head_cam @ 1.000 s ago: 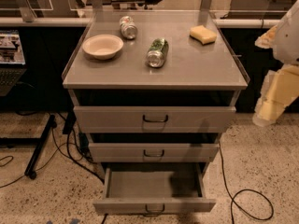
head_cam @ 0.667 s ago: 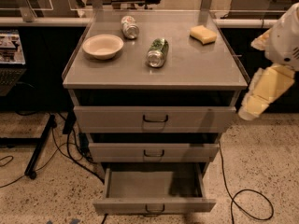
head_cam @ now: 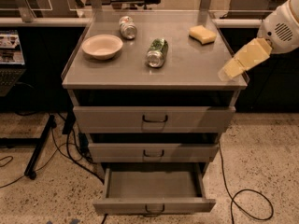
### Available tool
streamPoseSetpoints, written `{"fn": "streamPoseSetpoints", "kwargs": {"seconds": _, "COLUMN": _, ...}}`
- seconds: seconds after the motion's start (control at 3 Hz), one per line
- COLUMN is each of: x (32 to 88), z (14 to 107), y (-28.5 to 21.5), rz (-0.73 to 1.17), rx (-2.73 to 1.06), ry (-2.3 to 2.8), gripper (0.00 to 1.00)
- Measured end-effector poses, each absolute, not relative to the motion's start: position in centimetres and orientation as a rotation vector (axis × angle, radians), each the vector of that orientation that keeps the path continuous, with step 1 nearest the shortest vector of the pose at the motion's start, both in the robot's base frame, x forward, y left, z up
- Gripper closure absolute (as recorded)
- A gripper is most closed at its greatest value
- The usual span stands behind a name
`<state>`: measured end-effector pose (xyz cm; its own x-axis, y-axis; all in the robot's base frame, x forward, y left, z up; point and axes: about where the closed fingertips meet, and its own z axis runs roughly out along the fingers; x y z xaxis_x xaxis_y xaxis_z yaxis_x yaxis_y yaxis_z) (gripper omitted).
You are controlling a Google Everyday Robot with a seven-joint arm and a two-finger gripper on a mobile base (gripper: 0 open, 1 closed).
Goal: Place green can into bottom drawer
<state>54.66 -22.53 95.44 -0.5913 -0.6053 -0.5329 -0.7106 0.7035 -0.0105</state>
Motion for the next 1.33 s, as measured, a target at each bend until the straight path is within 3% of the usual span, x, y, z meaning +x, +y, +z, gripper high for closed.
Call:
{"fn": "streamPoseSetpoints", "kwargs": {"seconds": 0.33, "x": 54.7, "z": 95.3, "y": -22.4, "rz": 0.283, "rx": -0.991, "ry": 2.401, "gripper": 0.00}}
{"fn": "streamPoseSetpoints", "kwargs": {"seconds": 0.67, "x": 56.0, "z": 94.4, "y": -22.7, "rz": 0.334, "rx": -0.740, "ry": 2.406, "gripper": 0.00}}
{"fn": "streamPoseSetpoints", "kwargs": {"seconds": 1.33, "x": 66.1, "z": 92.1, "y": -29.9, "rz": 0.424, "rx": -0.031, "ry": 2.432, "gripper": 0.00}}
